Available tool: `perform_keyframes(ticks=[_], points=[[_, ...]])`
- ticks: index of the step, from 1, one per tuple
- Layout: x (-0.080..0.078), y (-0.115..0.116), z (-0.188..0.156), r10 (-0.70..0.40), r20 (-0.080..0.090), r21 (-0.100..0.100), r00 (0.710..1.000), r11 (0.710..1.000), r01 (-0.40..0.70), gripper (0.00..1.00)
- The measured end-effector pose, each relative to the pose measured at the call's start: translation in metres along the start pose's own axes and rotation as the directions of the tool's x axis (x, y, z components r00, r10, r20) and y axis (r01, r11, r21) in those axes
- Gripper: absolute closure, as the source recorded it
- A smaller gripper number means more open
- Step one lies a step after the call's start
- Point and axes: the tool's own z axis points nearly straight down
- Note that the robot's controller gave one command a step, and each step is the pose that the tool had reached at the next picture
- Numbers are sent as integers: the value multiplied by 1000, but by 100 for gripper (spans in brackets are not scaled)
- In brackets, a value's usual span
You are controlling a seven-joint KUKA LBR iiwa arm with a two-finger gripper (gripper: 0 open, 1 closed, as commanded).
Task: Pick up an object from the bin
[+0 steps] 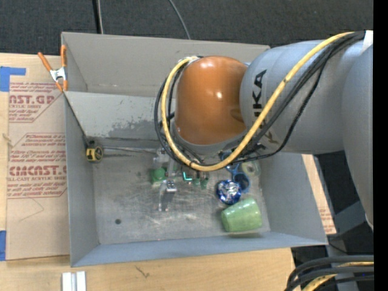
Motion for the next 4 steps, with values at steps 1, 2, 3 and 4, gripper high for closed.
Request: perform_keyframes(ticks=[1,2,3,4], points=[[33,-66,110,102,-3,3,995,995,-102,0],[-63,-10,110,-17,11,-2,1000,1000,17,0],[-47,-99,104,73,7,2,997,997,-73,0],[-31,-111,6,-39,16,0,999,999,39,0]])
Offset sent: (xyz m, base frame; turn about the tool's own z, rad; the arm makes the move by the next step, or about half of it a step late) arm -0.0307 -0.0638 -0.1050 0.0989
